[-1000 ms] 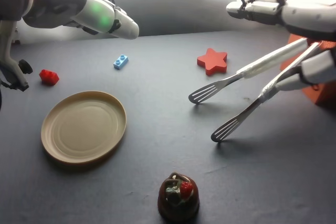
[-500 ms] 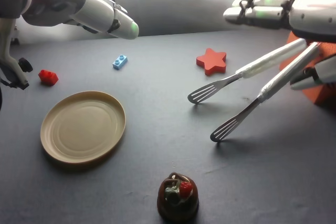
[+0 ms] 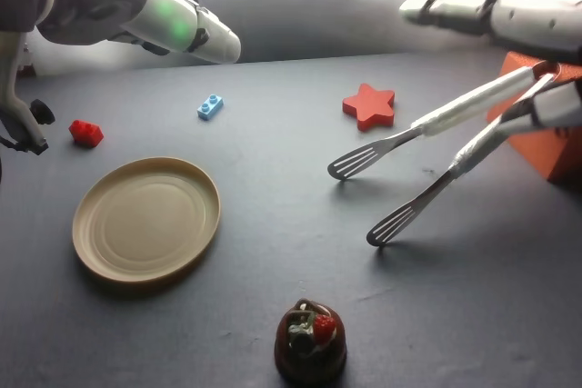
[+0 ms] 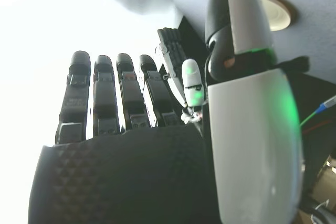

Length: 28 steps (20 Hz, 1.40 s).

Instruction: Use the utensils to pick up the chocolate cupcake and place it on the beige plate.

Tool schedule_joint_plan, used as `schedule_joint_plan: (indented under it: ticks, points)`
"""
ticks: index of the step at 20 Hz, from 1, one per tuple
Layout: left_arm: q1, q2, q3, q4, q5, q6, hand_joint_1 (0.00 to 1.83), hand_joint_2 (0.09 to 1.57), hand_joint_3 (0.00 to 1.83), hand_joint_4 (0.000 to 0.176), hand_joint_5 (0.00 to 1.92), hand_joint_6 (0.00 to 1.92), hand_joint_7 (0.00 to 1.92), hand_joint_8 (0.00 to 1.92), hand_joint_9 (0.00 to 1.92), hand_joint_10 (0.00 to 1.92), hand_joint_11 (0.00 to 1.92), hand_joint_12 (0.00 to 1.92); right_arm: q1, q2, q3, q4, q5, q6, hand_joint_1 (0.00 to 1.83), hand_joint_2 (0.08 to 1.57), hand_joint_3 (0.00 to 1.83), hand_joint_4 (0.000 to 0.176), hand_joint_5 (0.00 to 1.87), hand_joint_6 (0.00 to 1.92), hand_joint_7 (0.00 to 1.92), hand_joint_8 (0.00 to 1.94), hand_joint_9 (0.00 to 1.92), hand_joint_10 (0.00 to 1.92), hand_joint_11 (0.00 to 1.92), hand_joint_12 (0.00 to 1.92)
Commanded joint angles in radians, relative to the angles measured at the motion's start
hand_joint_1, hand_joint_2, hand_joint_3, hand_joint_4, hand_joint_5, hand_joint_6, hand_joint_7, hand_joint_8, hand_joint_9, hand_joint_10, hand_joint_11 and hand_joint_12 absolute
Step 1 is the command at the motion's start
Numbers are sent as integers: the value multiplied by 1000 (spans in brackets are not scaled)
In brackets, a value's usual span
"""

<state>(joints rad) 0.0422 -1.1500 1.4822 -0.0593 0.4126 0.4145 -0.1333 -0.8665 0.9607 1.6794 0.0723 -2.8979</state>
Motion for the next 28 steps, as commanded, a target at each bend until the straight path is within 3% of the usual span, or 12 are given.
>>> schedule_joint_plan:
  ticks: [1, 3, 9, 12, 14, 15, 18, 20, 22, 25, 28]
  points:
    - [-13, 8, 3, -5, -86, -3, 347, 1239, 2, 0, 144, 6, 162, 8, 130, 1, 0, 362, 19, 6, -4, -11, 10, 21, 1054, 1010, 1, 0, 61, 0, 55, 0, 58, 0, 0, 290]
    - [-13, 8, 3, -5, -85, -2, 450, 1189, 0, 0, 177, 6, 174, 3, 141, 2, 0, 390, 37, 3, -30, -11, 64, 26, 1040, 1013, 0, 0, 58, 0, 54, 1, 53, 0, 0, 359]
    - [-16, 8, 4, -5, -77, -2, 484, 1162, 0, 0, 137, 0, 149, 0, 129, 0, 0, 384, 39, -50, -85, -12, 288, -39, 987, 1027, 0, 0, 103, 11, 96, 9, 82, 4, 0, 485]
    - [-18, 6, 5, -5, -77, -2, 538, 1139, 0, 0, 124, 1, 148, 1, 129, 0, 0, 359, 0, -76, -127, -204, 427, 37, 957, 1005, 0, 0, 92, 0, 78, 0, 73, 0, 0, 475]
    - [-18, 7, 5, -5, -77, -2, 575, 1128, 0, 0, 145, 3, 157, 1, 127, 0, 0, 307, -17, -64, -152, -229, 392, 87, 956, 1006, 0, 0, 82, 0, 67, 1, 58, 2, 0, 432]
    - [-18, 7, 5, -5, -77, -2, 502, 1148, 3, 0, 132, 1, 153, 0, 118, 0, 0, 287, -24, -59, -154, -272, 365, 149, 942, 1008, 0, 0, 78, 0, 62, 1, 49, 2, 0, 362]
    - [-18, 7, 4, -5, -73, 6, 506, 1153, 1, 0, 137, 0, 150, 0, 97, 0, 0, 165, -24, -3, -131, -733, 143, 739, 950, 1007, 0, 0, 90, 3, 69, 1, 51, 1, 0, 356]
    - [-18, 8, 4, -5, -70, 14, 430, 1169, 6, 0, 137, 0, 144, 0, 100, 1, 0, 190, 1, 7, -86, -890, 38, 1033, 984, 999, 0, 0, 103, 3, 84, 3, 58, 2, 0, 421]
    - [-18, 8, 4, -5, -68, 17, 407, 1171, 3, 0, 131, 1, 141, 0, 104, 1, 0, 242, 19, 7, -41, -968, -24, 1160, 981, 1001, 0, 0, 86, 1, 65, 1, 39, 0, 0, 389]
    - [-19, 8, 4, -5, -68, 18, 445, 1166, 0, 0, 146, 4, 157, 3, 116, 3, 0, 301, 34, -15, 18, -1071, -115, 1257, 948, 1013, 3, 0, 66, 0, 49, 0, 26, 0, 0, 344]
    - [-19, 8, 4, -5, -68, 18, 451, 1170, 2, 0, 163, 1, 160, 2, 128, 2, 0, 336, 40, -60, 95, -1082, -193, 1286, 944, 1016, 2, 0, 54, 6, 43, 5, 36, 3, 0, 272]
